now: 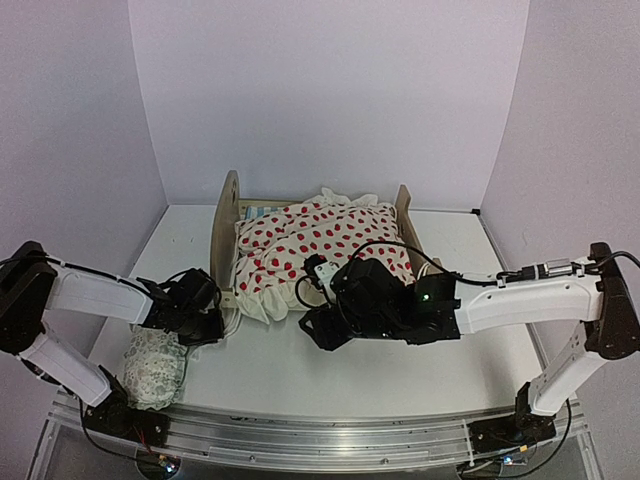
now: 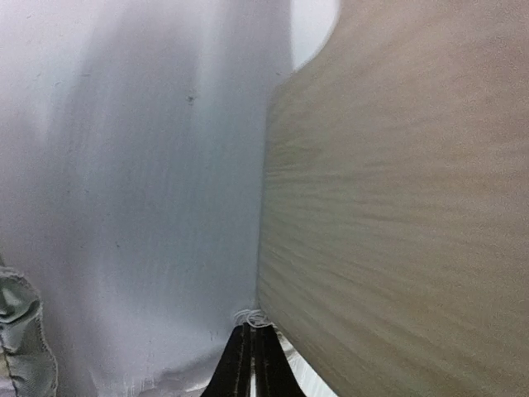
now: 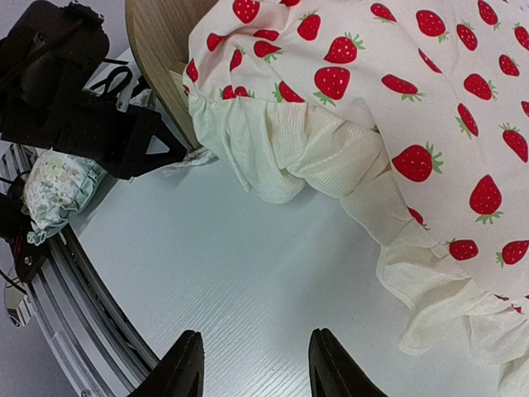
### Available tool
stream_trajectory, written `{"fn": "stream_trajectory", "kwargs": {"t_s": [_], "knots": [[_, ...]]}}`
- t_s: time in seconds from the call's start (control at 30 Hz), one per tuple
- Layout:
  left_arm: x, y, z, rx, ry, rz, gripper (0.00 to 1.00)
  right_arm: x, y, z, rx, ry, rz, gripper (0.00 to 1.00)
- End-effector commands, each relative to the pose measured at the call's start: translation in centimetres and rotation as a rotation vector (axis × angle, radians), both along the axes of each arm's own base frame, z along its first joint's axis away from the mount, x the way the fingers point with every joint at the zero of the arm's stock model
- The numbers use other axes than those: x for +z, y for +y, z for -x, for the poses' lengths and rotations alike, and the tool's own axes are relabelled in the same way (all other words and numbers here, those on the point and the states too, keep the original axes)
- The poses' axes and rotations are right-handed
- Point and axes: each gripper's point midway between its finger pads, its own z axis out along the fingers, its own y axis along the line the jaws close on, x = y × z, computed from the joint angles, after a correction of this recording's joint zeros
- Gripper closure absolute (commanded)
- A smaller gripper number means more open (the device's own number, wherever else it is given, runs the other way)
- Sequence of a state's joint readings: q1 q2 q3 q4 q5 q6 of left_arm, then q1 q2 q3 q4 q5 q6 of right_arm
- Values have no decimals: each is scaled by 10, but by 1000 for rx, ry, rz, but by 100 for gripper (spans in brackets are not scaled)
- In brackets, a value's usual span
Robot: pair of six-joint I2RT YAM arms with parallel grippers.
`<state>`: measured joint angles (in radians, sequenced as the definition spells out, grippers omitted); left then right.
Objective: Set up the pet bed
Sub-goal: Cross the left ropes of the mattress closest to the robot.
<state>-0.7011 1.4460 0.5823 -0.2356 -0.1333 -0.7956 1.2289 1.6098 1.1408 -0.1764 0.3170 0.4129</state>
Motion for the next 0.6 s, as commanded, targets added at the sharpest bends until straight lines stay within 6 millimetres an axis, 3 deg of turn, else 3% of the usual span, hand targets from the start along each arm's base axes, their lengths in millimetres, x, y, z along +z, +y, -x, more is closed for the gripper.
{"fn": "stream_trajectory", "kwargs": {"t_s": [0.0,0.3,0.57], "knots": [[14,-5,6,-9,6,40,100,2,2,-2,-12,-1,4,55],[90,-3,-5,-30,-133,58,100,-14,11,-4,-20,27,6,56],[95,-6,5,-33,-81,95,100,-23,27,-5,-6,45,-14,56]]}}
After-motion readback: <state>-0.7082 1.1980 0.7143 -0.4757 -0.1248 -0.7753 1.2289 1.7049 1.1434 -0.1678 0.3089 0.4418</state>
